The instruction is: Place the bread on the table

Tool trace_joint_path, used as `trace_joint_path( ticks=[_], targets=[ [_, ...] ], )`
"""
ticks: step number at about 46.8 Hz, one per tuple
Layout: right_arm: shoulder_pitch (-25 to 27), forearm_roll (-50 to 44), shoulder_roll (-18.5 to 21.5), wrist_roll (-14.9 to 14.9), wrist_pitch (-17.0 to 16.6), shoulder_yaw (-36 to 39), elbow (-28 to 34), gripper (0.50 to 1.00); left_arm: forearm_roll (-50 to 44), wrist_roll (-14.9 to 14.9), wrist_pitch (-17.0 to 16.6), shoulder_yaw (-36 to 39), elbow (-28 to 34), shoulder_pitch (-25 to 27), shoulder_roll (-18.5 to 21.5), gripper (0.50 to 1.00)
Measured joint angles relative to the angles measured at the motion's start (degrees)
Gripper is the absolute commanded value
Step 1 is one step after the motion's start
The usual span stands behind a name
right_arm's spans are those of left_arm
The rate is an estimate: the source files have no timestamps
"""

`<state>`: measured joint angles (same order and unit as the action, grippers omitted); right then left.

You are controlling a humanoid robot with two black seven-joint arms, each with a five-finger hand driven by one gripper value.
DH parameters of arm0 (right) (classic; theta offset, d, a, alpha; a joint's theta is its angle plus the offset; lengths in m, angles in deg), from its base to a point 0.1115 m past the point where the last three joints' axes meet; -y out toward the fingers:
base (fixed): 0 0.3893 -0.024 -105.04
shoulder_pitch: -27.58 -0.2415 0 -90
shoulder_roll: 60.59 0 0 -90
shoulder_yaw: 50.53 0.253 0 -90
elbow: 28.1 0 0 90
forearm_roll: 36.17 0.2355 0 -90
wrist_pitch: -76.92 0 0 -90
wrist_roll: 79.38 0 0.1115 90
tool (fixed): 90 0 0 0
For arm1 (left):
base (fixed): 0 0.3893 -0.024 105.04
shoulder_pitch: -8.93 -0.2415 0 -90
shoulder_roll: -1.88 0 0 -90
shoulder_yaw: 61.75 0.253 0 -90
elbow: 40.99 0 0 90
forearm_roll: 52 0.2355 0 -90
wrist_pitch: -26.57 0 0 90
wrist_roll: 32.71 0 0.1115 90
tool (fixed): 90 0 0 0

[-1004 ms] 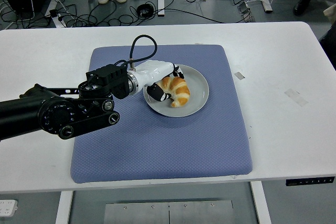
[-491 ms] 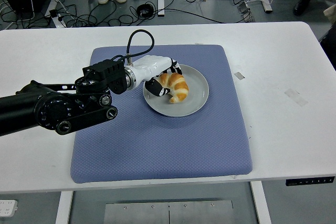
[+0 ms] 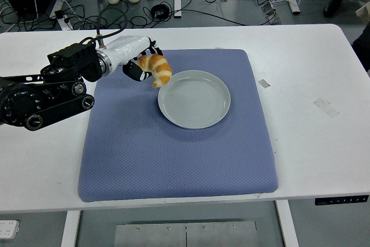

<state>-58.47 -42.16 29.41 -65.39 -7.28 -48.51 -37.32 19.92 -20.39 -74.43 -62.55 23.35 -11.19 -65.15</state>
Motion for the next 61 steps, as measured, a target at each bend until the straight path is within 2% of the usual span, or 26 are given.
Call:
trace_joint_path(
  ticks=[5, 18, 26, 45, 53, 61],
  targets=[
    [0.0, 0.0, 0.0, 0.01, 0.0, 0.0, 0.0, 1.0, -0.03, 0.02, -2.06, 0.35, 0.0, -0.44, 1.48, 0.524],
    [0.0, -0.01, 0.0, 0.0, 0.0, 0.0, 0.0, 1.0, -0.16, 0.05, -4.81, 1.28, -1.36, -1.42, 4.35, 0.524],
    [0.0, 0.01, 0.0, 0.0, 0.0, 0.0, 0.0, 1.0, -0.21, 0.15, -5.88, 1.5, -4.36, -3.44, 4.3, 0.525],
    [0.0, -0.01, 0.0, -0.02, 0.0, 0.0, 0.0, 1.0, -1.74, -0.09, -7.47, 2.12, -4.66, -4.12, 3.58, 0.527],
    [0.0, 0.0, 0.0, -0.02, 0.0, 0.0, 0.0, 1.0, -2.03, -0.37, -7.55, 2.12, -6.02, -4.71, 1.27, 0.542],
    [0.0, 0.0, 0.0, -0.02, 0.0, 0.0, 0.0, 1.0, -2.13, -1.58, -8.18, 2.12, -7.04, -5.74, 0.61, 0.555]
  ],
)
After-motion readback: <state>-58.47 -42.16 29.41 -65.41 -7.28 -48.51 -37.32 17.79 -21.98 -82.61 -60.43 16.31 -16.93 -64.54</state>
